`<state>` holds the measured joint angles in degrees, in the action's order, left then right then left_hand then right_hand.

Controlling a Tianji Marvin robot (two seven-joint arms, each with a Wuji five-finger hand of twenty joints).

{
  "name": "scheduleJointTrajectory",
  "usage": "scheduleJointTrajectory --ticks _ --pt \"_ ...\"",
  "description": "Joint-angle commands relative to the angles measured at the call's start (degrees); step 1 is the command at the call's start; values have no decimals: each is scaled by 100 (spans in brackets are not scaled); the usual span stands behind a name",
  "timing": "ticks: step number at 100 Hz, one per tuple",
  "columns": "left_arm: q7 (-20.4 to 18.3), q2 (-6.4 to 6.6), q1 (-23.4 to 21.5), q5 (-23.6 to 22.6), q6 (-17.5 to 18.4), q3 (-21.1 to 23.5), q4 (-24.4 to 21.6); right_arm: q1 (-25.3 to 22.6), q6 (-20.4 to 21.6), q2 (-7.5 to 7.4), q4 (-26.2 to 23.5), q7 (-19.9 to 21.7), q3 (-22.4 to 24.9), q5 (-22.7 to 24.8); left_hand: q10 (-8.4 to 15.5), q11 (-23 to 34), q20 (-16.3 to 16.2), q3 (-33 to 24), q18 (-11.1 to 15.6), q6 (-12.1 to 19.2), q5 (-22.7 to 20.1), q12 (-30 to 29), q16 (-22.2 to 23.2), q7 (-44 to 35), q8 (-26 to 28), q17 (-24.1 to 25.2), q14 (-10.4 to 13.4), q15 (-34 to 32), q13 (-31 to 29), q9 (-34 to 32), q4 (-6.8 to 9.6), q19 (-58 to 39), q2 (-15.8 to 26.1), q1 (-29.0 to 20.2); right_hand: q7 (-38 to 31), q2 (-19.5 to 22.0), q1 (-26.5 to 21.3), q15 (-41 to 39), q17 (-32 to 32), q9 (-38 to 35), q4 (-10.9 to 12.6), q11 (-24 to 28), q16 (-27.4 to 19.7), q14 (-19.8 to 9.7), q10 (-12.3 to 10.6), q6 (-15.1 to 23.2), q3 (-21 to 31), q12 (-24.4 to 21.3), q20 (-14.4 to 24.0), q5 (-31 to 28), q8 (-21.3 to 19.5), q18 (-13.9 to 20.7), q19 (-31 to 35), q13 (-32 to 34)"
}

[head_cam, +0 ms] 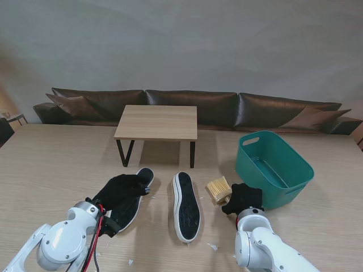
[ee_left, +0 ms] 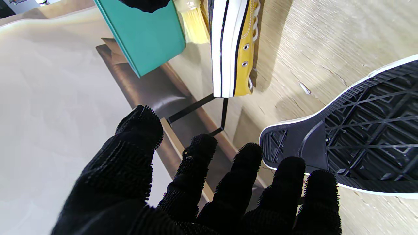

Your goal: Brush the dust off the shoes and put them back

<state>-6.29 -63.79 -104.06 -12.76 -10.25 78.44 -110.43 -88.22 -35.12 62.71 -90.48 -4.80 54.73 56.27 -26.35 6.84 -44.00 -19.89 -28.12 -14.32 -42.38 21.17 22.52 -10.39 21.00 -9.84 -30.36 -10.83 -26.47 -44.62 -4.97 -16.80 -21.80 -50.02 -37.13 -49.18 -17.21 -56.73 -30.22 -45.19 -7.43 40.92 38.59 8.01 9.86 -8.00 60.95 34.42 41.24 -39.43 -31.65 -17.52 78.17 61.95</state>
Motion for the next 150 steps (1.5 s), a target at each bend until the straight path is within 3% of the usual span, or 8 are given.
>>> scheduleJointTrajectory --ticks 1,60,64,68,85,110,128,150 --pt "-125 -4 -24 3 -38 1 -39 28 -25 42 100 32 -32 -51 43 -11 -120 174 213 7 -66 -10 63 18 33 63 45 113 209 47 233 169 225 -83 -10 -257 -184 -103 -714 -60 -71 -7 75 -90 -97 -73 280 103 133 167 81 95 344 241" --pt "-267 27 23 -30 -145 -13 12 444 -141 218 1029 -746 -546 -331 23 -8 -127 252 213 -26 -122 -3 73 1 44 42 8 94 182 20 241 161 323 -72 -495 59 -651 -358 -1408 -1032 38 143 94 -371 -304 402 872 90 17 -801 93 198 643 1057" --pt "-269 27 25 -22 -155 -16 13 469 -141 241 1105 -842 -575 -355 6 -3 -128 256 208 -27 -114 -1 74 6 42 35 9 91 176 6 243 158 343 -80 -1002 -68 -872 -431 -1536 -1319 -556 136 76 -396 -394 519 971 107 -121 -907 784 205 747 1238" --pt "-272 28 26 -22 -167 -19 12 488 -136 258 1162 -909 -597 -378 6 -4 -129 265 204 -31 -123 -1 76 3 43 31 6 86 169 5 242 156 362 -81 -1543 -110 -1060 -630 -1692 -1659 -829 145 179 -452 -482 592 1007 215 -164 -975 1214 225 823 1312" --pt "-257 21 34 -4 -205 -37 15 542 -62 366 1442 -1344 -635 -527 -21 -6 -132 326 193 -61 -128 -1 77 8 41 22 -19 85 174 2 239 153 468 -80 -2387 627 -1450 -1717 -2217 -2576 -957 352 568 -677 -615 605 1181 558 -218 -1405 1635 247 1058 1354" --pt "-249 17 46 23 -243 -52 14 533 159 474 1638 -1793 -581 -694 -48 -6 -136 452 188 -79 -128 -2 80 17 38 21 -18 82 172 -1 247 151 588 -110 -2771 1089 -1613 -2462 -2289 -2403 -1043 1558 675 -895 -571 266 1338 1591 -202 -1200 449 291 1319 1357" --pt "-249 16 46 31 -274 -62 15 476 121 495 1589 -1743 -527 -825 -69 -7 -142 537 189 -107 -142 -3 79 17 37 26 -29 87 175 1 255 150 668 -143 -3815 2649 -1702 -2623 -1720 -1341 -1235 2754 474 -911 -826 -150 268 2389 -12 166 -1257 374 1484 1359" --pt "-255 17 35 20 -327 -62 -1 493 261 602 1783 -2174 -499 -946 -82 -9 -149 655 188 -122 -144 -5 81 22 34 25 -43 94 178 3 265 147 763 -188 -4696 3323 -1328 -2915 -1724 -1024 -1074 3369 403 -967 -936 -871 -264 2577 31 741 -1564 316 1573 1357"
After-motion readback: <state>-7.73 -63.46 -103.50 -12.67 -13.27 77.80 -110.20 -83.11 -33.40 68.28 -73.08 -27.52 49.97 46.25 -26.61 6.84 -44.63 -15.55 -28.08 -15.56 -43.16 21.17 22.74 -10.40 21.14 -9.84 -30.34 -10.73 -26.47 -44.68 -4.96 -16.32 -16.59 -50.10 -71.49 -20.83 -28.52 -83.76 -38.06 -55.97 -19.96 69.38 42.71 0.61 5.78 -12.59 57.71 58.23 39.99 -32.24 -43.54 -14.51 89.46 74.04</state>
